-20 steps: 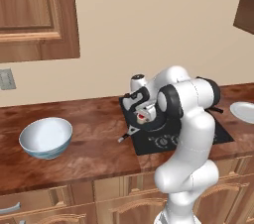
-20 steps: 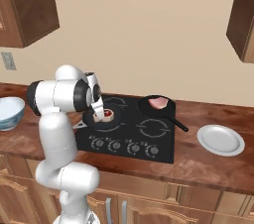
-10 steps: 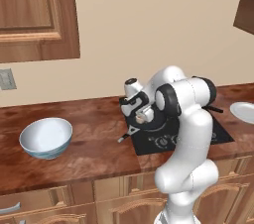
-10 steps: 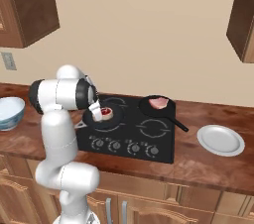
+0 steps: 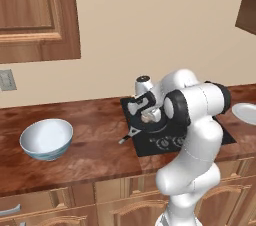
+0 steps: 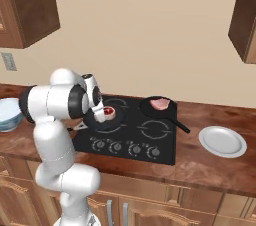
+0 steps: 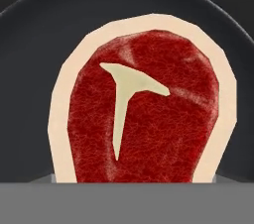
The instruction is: Place one of the steaks on the plate and the other in the bowl. Then place the bowl in the fridge.
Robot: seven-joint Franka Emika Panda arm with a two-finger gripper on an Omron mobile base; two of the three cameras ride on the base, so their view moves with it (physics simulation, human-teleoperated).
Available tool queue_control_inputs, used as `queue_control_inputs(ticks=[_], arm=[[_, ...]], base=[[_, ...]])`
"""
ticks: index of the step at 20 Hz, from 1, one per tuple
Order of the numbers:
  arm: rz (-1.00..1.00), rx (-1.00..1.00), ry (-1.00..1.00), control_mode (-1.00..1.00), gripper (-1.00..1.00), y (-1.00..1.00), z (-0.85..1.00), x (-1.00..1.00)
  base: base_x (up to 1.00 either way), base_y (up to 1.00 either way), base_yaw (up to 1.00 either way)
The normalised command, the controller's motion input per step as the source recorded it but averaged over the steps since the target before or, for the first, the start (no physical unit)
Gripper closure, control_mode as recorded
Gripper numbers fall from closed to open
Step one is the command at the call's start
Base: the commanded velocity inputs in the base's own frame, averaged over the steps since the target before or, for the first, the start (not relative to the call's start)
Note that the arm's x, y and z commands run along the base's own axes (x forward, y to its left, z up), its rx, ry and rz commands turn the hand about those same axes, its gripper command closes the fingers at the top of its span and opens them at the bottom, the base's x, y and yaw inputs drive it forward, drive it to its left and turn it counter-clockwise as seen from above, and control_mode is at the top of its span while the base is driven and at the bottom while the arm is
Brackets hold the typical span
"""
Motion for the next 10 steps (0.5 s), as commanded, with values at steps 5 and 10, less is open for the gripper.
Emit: queue_control_inputs(ticks=[5,10], arm=[[0.13,0.01,0.04,-1.00,1.00,0.00,1.00,-0.05],[0.26,0.00,0.06,-1.00,1.00,0.00,1.00,-0.27]], base=[[0.00,0.00,0.00],[0.00,0.00,0.00]])
